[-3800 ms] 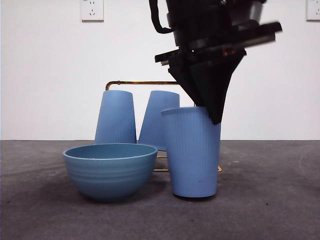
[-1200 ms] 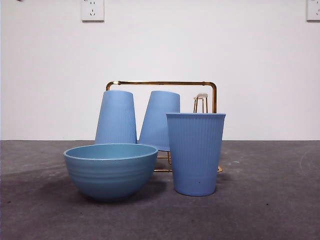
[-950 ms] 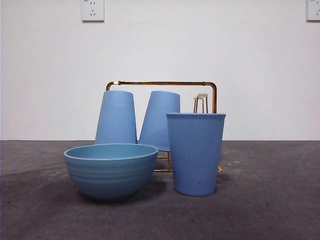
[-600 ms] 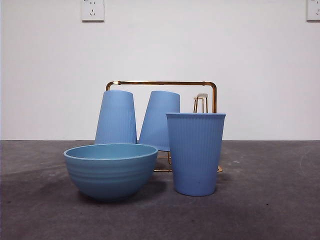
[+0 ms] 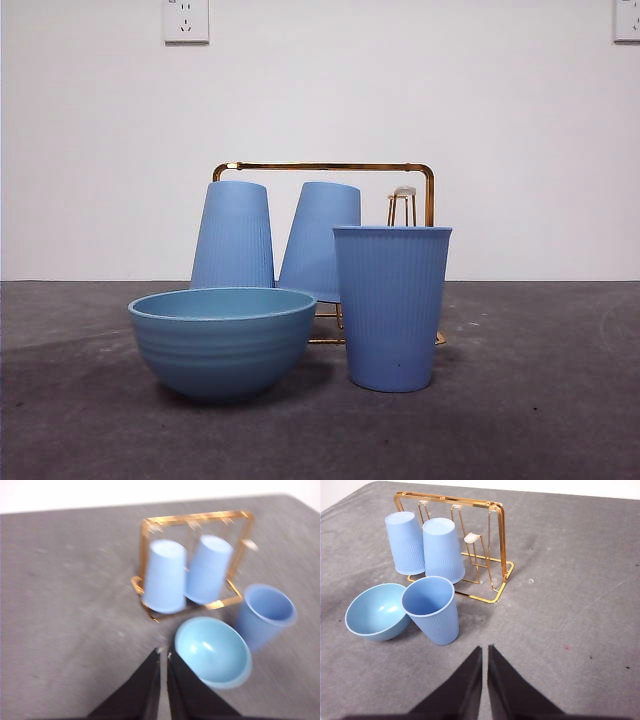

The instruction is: Right arm lift cup from the cupboard, then place it on the right of the bowl

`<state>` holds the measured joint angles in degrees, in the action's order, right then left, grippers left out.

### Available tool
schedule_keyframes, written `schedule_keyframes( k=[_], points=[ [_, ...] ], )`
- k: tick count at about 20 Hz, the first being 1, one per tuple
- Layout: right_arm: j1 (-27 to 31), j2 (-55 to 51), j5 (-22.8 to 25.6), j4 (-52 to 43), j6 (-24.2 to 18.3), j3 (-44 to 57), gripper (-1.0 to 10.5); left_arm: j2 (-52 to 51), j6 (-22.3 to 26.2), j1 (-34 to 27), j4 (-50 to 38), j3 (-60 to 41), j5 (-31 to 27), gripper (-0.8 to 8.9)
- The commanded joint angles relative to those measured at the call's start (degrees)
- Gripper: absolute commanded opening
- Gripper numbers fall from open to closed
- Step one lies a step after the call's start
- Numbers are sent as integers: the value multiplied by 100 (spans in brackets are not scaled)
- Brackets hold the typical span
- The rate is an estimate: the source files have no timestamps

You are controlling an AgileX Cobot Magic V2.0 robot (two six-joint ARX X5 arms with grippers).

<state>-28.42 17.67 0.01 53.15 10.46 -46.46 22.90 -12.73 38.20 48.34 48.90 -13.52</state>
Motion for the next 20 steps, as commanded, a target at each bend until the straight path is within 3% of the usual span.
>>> schedule_keyframes(
  k=[1,3,5,8,13,20],
  points=[
    [-22,11,7,-55,-2,-92,21,-354,437,-774,-551,-229,57,21],
    [-22,11,4,-55,-2,-92,21,-822,962,-1709,-1497,-863,431,21],
    [-22,11,9,-55,-2,-92,21,-1305,1552,-2581,-2210,-1663,1257,21],
    [-22,11,4,-57,-2,-92,21,-1871,1569,-3447,-2667,-2828,1351,21],
    [-22,11,4,-57,-2,-92,21,-2273,723,-3711,-3987,-4323,769,21],
    [-22,11,7,-57,-2,-92,20,-2273,732,-3711,-3912,-4822,769,21]
  ],
)
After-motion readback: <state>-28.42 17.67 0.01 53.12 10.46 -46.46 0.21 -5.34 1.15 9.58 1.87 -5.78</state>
